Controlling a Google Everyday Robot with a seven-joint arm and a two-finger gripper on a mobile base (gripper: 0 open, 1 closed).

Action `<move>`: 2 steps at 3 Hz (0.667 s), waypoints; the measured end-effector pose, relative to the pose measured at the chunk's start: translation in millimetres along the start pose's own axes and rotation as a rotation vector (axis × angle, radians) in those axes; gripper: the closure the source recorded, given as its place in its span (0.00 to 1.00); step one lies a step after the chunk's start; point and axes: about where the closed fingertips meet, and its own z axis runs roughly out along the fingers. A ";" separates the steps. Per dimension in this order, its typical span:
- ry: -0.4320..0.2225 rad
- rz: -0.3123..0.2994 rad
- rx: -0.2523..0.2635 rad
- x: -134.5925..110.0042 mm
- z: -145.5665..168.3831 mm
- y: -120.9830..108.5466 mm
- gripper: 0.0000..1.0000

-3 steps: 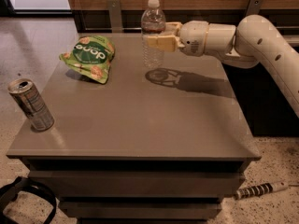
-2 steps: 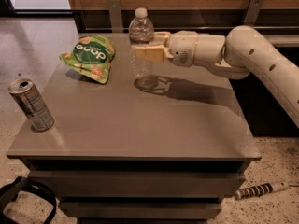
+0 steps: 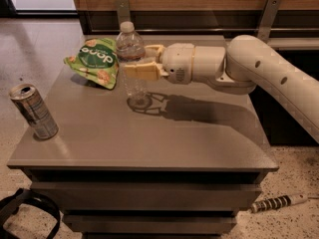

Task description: Move water bottle near redbull can

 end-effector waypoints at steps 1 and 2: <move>0.029 -0.024 -0.061 -10.2 13.3 27.3 1.00; 0.021 -0.041 -0.151 -17.2 26.2 52.9 1.00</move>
Offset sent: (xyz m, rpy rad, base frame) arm -0.0693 0.0557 0.0175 -0.0326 -0.0378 0.2509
